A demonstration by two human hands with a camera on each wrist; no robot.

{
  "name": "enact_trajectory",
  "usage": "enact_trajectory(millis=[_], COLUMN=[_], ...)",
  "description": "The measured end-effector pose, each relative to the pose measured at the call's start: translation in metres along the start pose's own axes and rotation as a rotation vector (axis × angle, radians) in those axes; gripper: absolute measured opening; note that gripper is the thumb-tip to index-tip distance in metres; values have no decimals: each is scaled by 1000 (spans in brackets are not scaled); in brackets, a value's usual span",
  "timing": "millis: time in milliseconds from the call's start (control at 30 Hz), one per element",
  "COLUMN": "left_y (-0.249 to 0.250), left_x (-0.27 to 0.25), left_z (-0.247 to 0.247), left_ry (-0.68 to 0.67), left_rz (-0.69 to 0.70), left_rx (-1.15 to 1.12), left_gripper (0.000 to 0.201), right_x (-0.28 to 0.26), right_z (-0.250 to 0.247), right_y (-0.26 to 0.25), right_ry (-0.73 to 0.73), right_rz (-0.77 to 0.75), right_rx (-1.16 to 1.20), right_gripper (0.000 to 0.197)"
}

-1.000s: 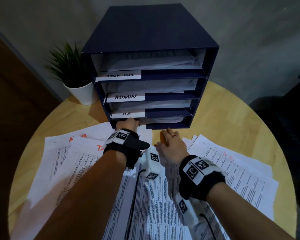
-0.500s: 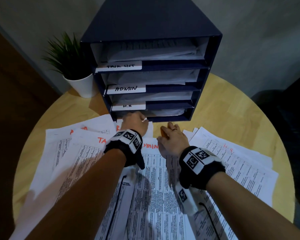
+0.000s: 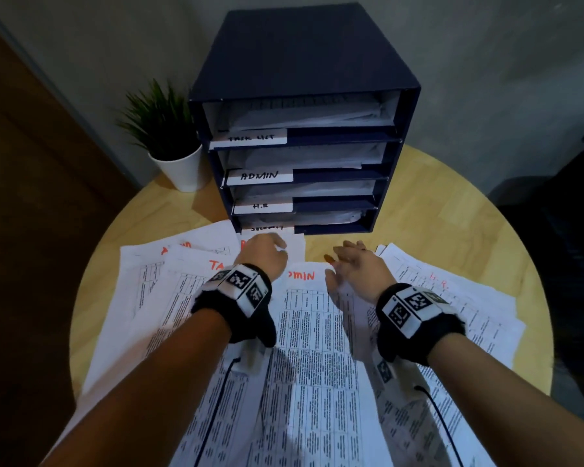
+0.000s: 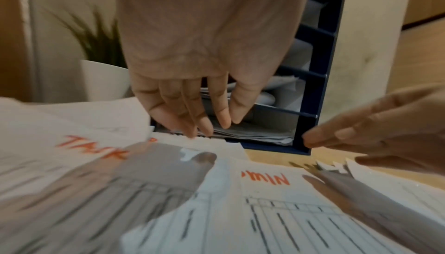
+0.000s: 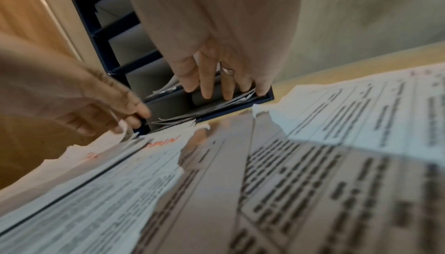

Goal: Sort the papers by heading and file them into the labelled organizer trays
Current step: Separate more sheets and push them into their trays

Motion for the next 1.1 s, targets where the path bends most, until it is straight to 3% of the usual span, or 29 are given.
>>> enact_trajectory(millis=[200, 367, 600, 900, 967, 1100], left_y=[-44, -85, -149, -191, -192, -175], left_x=[-41, -73, -90, -93, -91, -90], left_z=[-5, -2, -24, -32, -34, -34], left_ry=[-137, -206, -113, -113, -104, -147], left_rz=[-150, -353, -591, -671, -657, -571], left_rx=[137, 228, 216, 149, 114, 149], left_gripper=[31, 44, 64, 115, 112, 79], right_x=[-40, -62, -72, -70, -70, -73], right_z=[-24, -15, 20, 46, 54, 68], right_y=[1, 12, 19, 16, 13, 6], right_ry=[83, 47, -136, -221, -249, -270], right_rz=[18, 83, 142, 228, 257, 341], right_rx=[17, -9, 86, 195, 277, 457], right_gripper=[33, 34, 26, 14, 18, 48])
Point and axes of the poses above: each hand's wrist, its own x-axis towards the middle knuckle, its own z-axis out of the palm, y = z × x, the point moved 6 cm from there along x, towards the middle knuckle, and after that the axes turned 8 degrees about x, right-handed, at the moved point
